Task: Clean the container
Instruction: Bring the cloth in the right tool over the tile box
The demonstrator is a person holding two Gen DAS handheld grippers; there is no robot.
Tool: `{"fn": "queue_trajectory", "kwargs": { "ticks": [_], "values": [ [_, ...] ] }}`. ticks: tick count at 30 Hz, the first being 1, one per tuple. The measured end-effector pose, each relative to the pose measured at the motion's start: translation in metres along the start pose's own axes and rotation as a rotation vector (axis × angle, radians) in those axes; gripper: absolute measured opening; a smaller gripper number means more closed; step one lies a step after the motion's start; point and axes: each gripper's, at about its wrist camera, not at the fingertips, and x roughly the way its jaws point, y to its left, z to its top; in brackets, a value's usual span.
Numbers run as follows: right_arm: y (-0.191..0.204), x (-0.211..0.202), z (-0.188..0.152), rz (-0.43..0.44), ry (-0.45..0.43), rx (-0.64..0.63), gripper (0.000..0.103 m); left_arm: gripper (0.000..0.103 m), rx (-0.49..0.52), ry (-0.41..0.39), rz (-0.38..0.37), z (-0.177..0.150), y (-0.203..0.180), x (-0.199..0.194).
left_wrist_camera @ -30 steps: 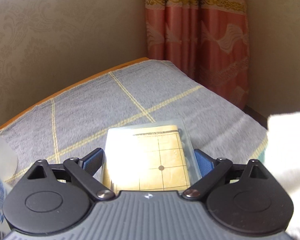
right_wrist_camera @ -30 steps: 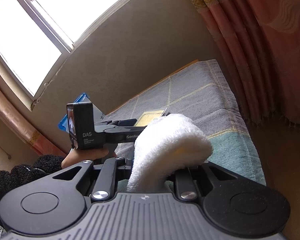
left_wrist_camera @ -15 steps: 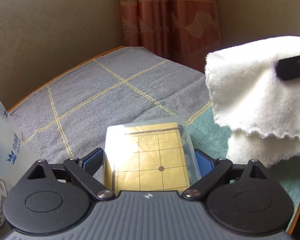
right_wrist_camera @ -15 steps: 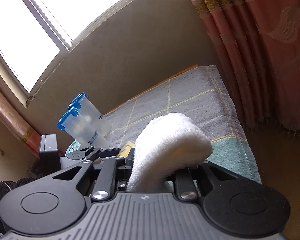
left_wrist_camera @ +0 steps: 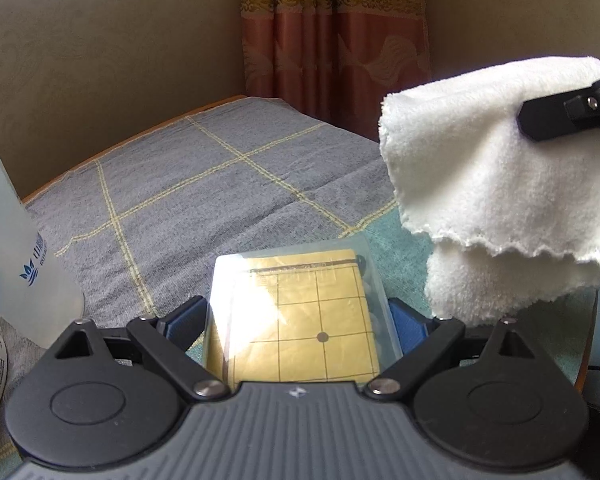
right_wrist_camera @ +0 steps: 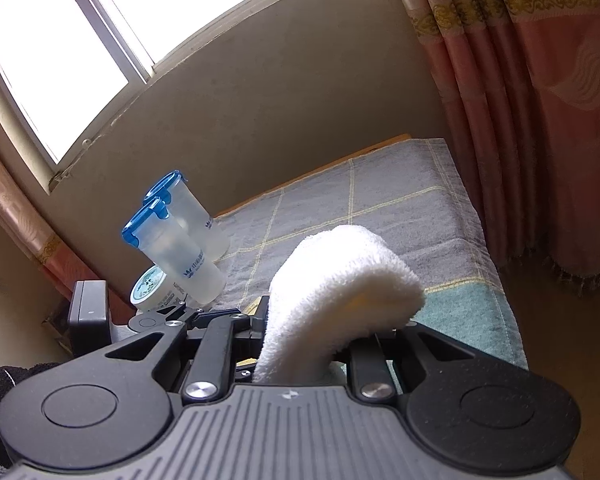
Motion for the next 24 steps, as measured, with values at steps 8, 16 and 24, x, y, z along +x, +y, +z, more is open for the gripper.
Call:
{"fn": "queue_trajectory", "kwargs": {
  "ticks": [8,16,24],
  "values": [
    [0.009,-0.001,0.002,-0.015,0.008,-0.021,0.022,0.094,0.054,-0.004,-0.024,-0.009,-0.001,-0.01],
    [0.019,0.004,0.002,-0.021,0.03,-0.044,0.022,0.094,0.14,0.011,-0.059,-0.017,0.001,-0.016],
    [0.029,0.012,0.005,-0.023,0.059,-0.065,0.022,0.094,0.194,0.01,-0.092,-0.023,0.003,-0.022]
  ]
}}
